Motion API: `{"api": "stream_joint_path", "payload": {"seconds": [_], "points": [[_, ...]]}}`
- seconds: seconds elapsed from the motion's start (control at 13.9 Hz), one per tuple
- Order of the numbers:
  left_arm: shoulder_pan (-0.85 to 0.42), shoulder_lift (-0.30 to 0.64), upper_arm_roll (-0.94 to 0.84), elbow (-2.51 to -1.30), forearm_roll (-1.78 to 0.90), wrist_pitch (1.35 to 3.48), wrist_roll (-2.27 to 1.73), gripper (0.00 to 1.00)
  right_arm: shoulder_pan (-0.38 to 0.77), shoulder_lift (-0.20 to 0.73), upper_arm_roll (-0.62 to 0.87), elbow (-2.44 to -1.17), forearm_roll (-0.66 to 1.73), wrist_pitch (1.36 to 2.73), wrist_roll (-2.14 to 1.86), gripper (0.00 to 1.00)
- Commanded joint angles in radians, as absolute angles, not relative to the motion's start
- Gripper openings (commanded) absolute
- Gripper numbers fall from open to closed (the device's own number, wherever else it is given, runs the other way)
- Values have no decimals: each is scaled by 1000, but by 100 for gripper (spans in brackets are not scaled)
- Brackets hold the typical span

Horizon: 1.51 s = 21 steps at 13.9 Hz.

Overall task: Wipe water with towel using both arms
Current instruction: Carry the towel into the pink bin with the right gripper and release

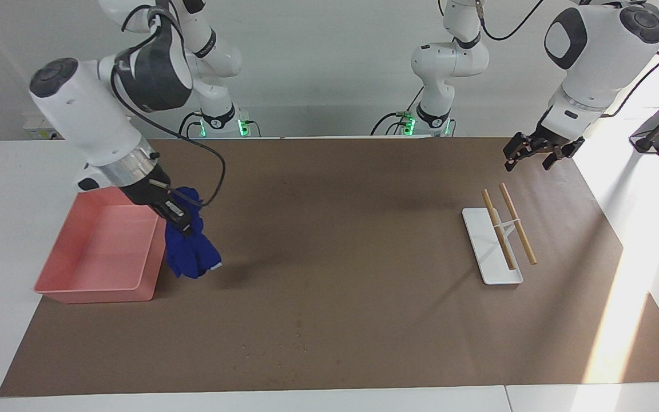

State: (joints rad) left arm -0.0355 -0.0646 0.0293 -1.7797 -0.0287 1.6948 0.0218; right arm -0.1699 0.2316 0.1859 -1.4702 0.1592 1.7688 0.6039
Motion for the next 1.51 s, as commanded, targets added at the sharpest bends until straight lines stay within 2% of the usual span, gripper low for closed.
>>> {"api": "stream_joint_path", "payload": {"seconds": [0.0, 0.07, 0.22, 0.43, 0.65, 0.94, 1.15, 1.22, 1.37, 1.44], "points": [[-52, -86, 41, -1802, -38, 1712, 9, 100, -276, 155, 199, -1542, 143, 1682, 465, 0], [-52, -86, 41, -1802, -38, 1712, 11, 100, -314, 146, 199, -1560, 143, 1668, 416, 0], [-52, -86, 41, -1802, -38, 1712, 9, 100, -400, 86, 199, -1678, 141, 1687, 297, 0], [-51, -86, 41, -1802, -38, 1707, 9, 100, -489, 8, 198, -1869, 133, 1784, 126, 0], [-52, -86, 41, -1801, -38, 1709, 9, 100, -554, 23, 196, -1953, 133, 1865, -10, 0], [-51, -86, 41, -1801, -38, 1709, 8, 100, -577, 41, 196, -2054, 130, 2000, -78, 0], [-51, -86, 41, -1801, -38, 1710, -2, 100, -580, 71, 196, -2068, 104, 2043, -80, 0], [-51, -86, 41, -1801, -38, 1710, -2, 100, -578, 71, 196, -2068, 103, 2042, -77, 45], [-52, -87, 41, -1799, -38, 1704, -2, 100, -577, 69, 198, -2054, 103, 2028, -75, 98], [-52, -87, 40, -1792, -38, 1700, -2, 100, -566, 60, 198, -2045, 103, 2025, -75, 100]]}}
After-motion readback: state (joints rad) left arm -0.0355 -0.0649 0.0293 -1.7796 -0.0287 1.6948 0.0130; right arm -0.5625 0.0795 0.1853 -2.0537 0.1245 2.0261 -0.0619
